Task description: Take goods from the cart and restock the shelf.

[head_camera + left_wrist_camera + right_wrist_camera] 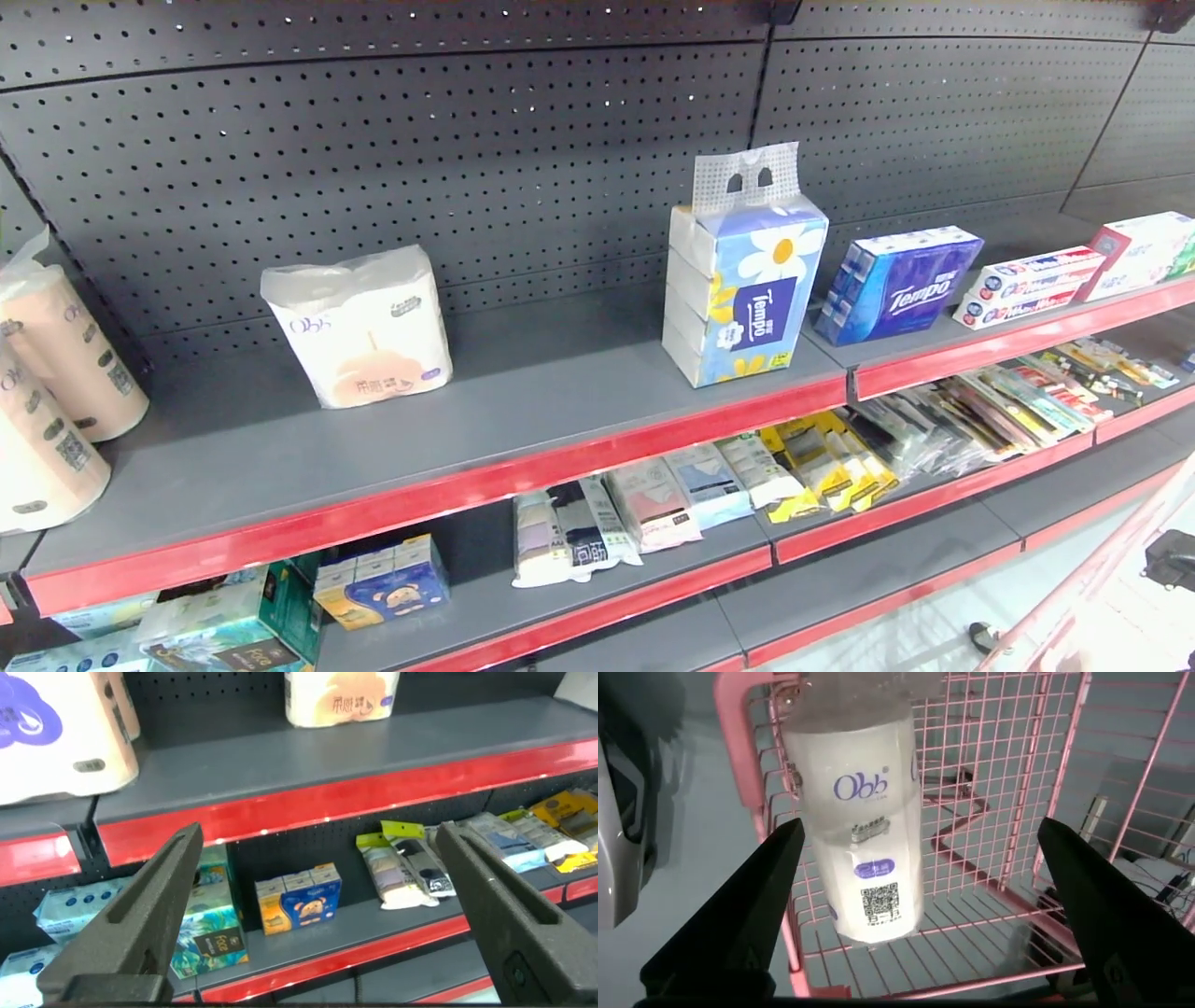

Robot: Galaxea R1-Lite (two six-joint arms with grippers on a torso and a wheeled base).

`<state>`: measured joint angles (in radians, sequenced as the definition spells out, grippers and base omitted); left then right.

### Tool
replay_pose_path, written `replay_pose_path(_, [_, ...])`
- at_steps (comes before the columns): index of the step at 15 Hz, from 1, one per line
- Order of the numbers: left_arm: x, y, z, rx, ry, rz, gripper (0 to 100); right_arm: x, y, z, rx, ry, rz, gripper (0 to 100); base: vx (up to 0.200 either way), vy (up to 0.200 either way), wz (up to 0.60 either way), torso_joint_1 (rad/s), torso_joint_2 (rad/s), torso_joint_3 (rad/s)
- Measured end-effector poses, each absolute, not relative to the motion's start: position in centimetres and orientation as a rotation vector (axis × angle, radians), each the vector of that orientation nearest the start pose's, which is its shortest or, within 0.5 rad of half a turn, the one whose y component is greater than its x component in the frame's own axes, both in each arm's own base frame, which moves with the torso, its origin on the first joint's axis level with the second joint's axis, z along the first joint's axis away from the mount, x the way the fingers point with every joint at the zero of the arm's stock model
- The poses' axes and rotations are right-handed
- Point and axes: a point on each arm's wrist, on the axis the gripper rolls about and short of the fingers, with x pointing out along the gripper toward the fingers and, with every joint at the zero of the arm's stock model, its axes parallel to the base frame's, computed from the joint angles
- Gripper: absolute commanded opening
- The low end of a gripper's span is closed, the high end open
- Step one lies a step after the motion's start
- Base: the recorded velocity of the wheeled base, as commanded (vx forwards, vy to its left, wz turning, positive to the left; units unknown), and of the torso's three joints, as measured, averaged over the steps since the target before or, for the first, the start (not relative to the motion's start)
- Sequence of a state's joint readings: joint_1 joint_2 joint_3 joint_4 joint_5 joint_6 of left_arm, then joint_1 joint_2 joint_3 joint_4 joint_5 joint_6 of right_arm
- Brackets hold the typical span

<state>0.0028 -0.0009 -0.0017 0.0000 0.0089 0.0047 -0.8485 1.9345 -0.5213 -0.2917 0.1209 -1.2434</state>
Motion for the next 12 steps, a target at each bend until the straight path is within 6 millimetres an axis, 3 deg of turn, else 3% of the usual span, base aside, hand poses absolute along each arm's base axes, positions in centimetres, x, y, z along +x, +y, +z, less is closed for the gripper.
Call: replay_pose_path(12, [-2.3, 0.01, 7.6, 0.005, -0.003, 0.012, 100, 17.45, -18.64, 2.48, -0.548, 1.2, 0.073, 100, 0.0, 0.0, 0.0, -0.165, 0.37, 0.204])
